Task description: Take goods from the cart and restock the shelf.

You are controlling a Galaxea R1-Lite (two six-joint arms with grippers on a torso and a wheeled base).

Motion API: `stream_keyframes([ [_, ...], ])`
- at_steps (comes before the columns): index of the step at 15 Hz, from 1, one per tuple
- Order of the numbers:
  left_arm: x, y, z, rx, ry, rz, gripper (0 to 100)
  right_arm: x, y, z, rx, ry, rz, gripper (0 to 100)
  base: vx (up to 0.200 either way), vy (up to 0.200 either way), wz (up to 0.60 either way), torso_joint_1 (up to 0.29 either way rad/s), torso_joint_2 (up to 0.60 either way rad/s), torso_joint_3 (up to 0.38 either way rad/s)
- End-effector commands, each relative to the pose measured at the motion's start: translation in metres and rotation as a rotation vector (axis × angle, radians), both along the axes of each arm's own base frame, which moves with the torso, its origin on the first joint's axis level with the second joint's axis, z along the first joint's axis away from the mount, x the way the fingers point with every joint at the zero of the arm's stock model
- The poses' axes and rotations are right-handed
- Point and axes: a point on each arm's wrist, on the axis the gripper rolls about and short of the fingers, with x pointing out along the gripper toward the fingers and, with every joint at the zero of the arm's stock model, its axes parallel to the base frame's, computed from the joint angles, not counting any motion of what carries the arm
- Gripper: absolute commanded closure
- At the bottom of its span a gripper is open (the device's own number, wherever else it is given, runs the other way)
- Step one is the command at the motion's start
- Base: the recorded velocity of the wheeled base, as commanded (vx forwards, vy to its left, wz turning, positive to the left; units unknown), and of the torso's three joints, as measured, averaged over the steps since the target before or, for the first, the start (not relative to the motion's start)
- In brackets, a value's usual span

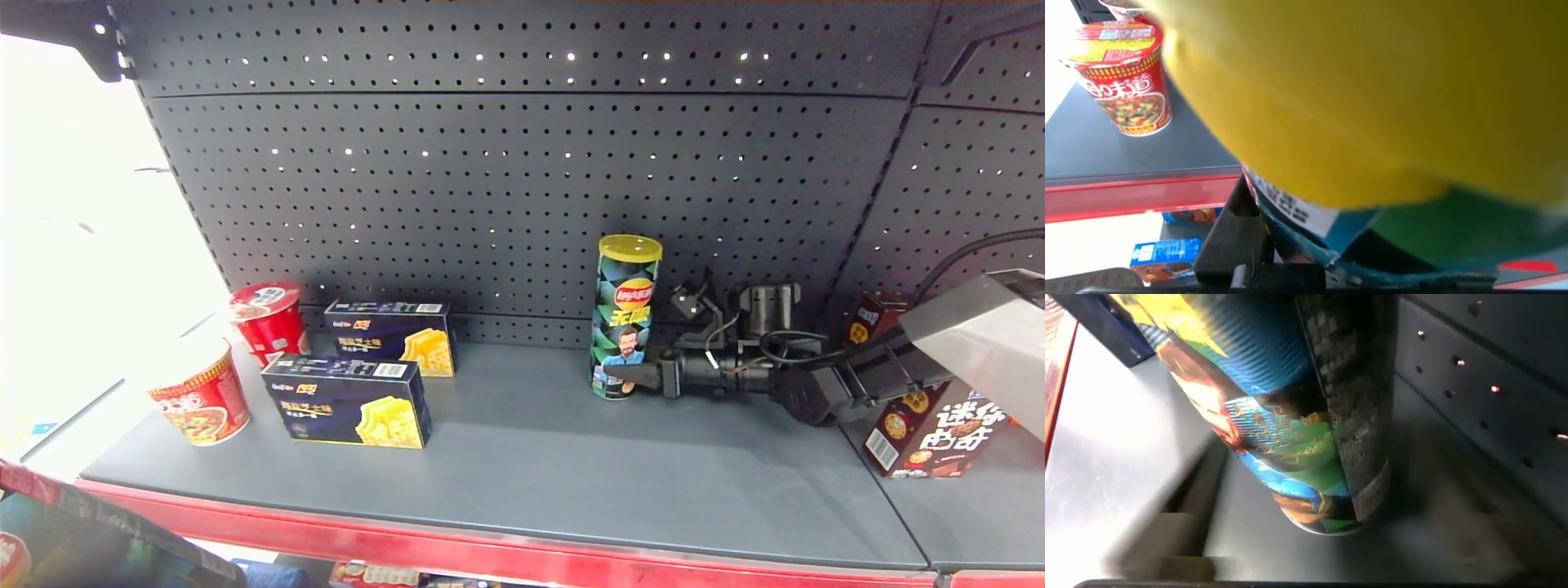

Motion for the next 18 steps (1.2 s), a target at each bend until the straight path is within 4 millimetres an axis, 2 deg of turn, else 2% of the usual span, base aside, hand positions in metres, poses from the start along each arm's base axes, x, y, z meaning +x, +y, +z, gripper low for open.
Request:
stream_keyframes([
  [1, 0.0, 0.0, 0.0, 0.0, 0.0, 0.0, 100, -0.001, 0.001, 0.002, 0.001, -0.003, 0.003, 100, 0.0, 0.0, 0.0, 0.0, 0.0, 0.0],
  [5, 0.0, 0.0, -0.002, 0.001, 0.006, 0.0, 100, -0.011, -0.002, 0.025, 0.012, -0.043, 0.0, 100, 0.0, 0.0, 0.0, 0.0, 0.0, 0.0],
  [9, 0.0, 0.0, -0.003, 0.0, 0.011, -0.002, 100, -0.035, -0.001, 0.034, -0.021, -0.045, -0.071, 100, 0.0, 0.0, 0.0, 0.0, 0.0, 0.0],
  [12, 0.0, 0.0, -0.003, -0.003, 0.01, -0.003, 100, -0.073, -0.005, 0.042, -0.037, -0.031, -0.07, 100, 0.0, 0.0, 0.0, 0.0, 0.0, 0.0],
  [18, 0.0, 0.0, -0.002, -0.016, 0.01, -0.003, 100, -0.122, -0.016, 0.062, -0.034, -0.082, -0.098, 100, 0.0, 0.0, 0.0, 0.0, 0.0, 0.0],
])
